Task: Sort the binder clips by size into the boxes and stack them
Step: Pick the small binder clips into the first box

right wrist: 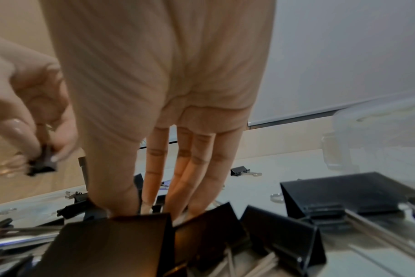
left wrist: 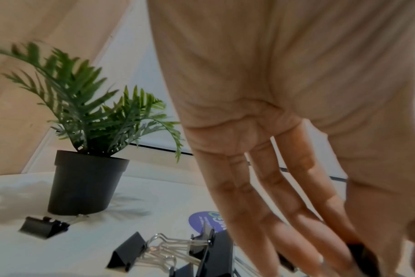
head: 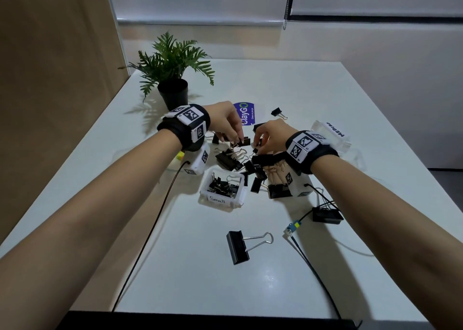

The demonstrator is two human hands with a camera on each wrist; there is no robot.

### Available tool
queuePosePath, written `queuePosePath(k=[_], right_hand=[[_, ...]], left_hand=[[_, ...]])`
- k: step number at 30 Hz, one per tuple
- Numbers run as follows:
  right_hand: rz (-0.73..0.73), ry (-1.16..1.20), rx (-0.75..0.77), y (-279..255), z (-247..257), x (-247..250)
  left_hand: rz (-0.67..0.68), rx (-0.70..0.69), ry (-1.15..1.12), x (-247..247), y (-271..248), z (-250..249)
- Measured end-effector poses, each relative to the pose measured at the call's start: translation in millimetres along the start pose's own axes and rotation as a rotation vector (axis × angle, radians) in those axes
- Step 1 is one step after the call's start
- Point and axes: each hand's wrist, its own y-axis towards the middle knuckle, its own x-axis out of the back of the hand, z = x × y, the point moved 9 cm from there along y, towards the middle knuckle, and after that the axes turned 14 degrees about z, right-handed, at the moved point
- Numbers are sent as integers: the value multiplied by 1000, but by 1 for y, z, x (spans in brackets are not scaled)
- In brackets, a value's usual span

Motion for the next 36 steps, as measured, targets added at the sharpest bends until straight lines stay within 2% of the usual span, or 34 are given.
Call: queuePosePath(k=[10, 16, 21, 23, 25, 30, 36], right_hand=[[-13, -81, -31, -4, 3, -1], [-51, -120, -66, -3, 2, -1], [-64, -103, -58, -5, 2, 0], [-65, -111, -60, -6, 1, 0], [-66, -115, -53, -6, 2, -2], [-72, -113, -56, -5, 1, 0], [-110, -110, -69, -11, -4, 12]], left_hand=[[-14, -40, 4, -19, -50, -4], [139, -46, 22, -44, -67, -8], [-36, 65, 108, -32, -64, 12], [-15, 155, 149, -36, -60, 23], [37, 203, 90, -44, -57, 29], [95, 223, 7, -50, -55, 29], [138, 181, -21, -57, -58, 33]])
